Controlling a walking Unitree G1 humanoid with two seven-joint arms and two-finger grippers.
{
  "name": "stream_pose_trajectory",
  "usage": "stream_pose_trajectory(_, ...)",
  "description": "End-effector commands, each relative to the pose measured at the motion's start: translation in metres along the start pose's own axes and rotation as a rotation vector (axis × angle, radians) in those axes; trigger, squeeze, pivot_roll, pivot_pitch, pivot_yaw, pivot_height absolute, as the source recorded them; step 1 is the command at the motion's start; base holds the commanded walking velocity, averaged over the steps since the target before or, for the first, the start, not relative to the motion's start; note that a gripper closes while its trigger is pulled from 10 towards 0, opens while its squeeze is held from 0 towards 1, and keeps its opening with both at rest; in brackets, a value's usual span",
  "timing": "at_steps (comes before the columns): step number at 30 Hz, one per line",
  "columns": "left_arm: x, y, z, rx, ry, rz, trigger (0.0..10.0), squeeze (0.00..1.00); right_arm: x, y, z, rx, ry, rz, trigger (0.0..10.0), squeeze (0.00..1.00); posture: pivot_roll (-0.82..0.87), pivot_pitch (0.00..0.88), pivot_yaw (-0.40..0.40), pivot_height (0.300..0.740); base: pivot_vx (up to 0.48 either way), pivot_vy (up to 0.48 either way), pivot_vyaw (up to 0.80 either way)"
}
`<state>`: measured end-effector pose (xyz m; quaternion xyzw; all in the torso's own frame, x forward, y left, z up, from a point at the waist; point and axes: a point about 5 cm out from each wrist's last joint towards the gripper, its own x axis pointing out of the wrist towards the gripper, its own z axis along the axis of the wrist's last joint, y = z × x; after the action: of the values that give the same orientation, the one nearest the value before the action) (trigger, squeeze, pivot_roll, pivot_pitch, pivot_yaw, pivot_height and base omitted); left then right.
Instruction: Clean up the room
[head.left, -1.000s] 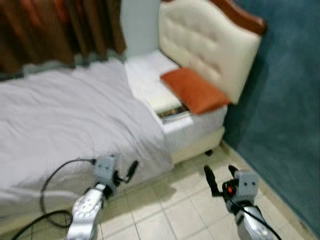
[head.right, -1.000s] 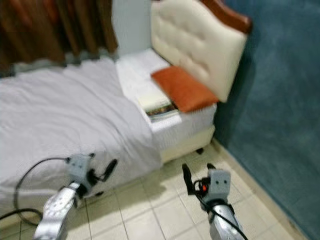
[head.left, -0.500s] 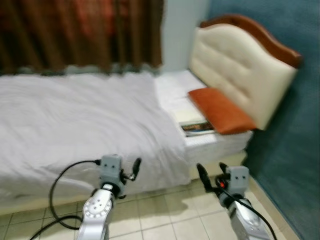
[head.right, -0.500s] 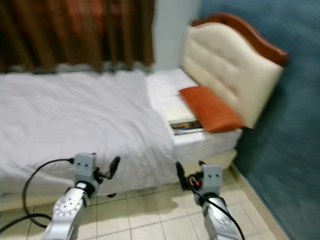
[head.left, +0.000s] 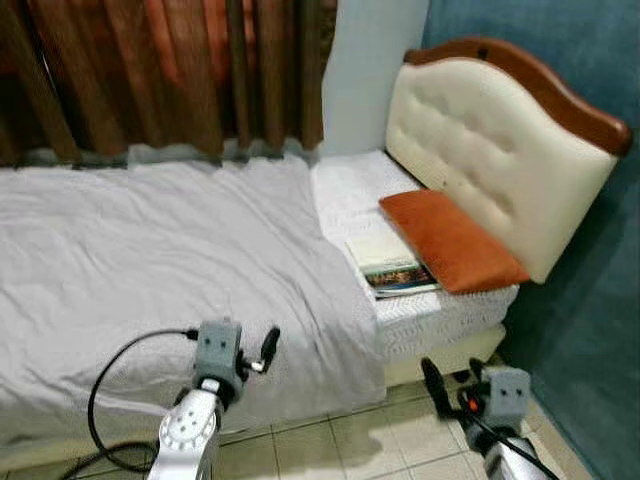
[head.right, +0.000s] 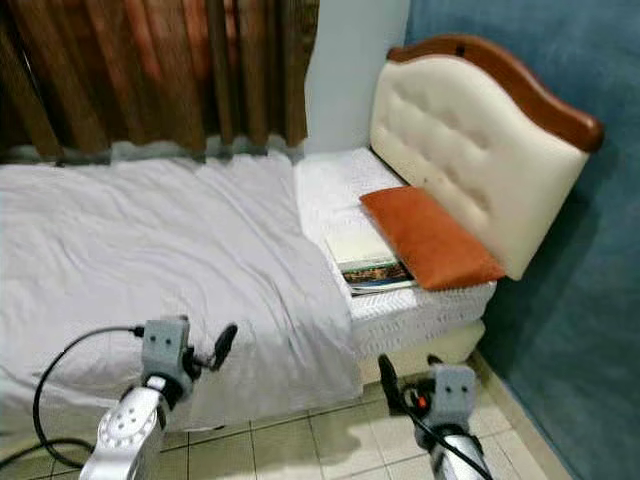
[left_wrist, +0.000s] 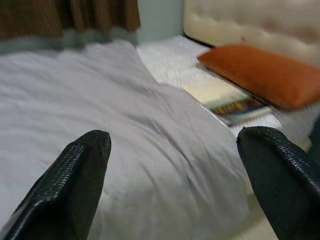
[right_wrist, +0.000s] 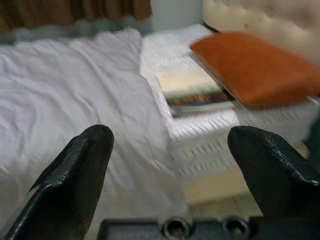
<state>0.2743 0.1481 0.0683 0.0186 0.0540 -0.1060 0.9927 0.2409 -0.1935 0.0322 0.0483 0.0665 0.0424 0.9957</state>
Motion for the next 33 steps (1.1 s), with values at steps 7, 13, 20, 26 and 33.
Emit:
stream_pose_trajectory(7,0.002,0.004,0.005,0.020,0.018,0.004,10.0,0.00,0.013,0.005,0.009,-0.010,-0.024,0.013,10.0,0.00,0.00,0.000,-0.031,0.740,0.480,0.000,0.32)
stream_pose_trajectory(13,0.004,0.005,0.008,0.031,0.015,0.002,10.0,0.00,0.013,0.004,0.008,-0.010,-0.018,0.012,10.0,0.00,0.00,0.000,-0.035,0.740,0.480,0.000,0.58)
stream_pose_trajectory(20,0.006,0.005,0.011,0.034,0.016,-0.003,10.0,0.00,0.015,0.005,0.008,-0.009,-0.018,0.015,10.0,0.00,0.01,0.002,-0.037,0.740,0.480,0.000,0.00)
stream_pose_trajectory(26,0.012,0.013,0.012,0.072,0.025,-0.028,10.0,0.00,0.014,0.006,0.009,-0.013,-0.027,0.025,10.0,0.00,0.01,0.000,-0.038,0.740,0.480,0.000,0.00)
stream_pose_trajectory(33,0.012,0.011,0.010,0.064,0.030,-0.037,10.0,0.00,0.015,0.003,0.009,-0.030,-0.023,0.024,10.0,0.00,0.00,0.000,-0.037,0.740,0.480,0.000,-0.73)
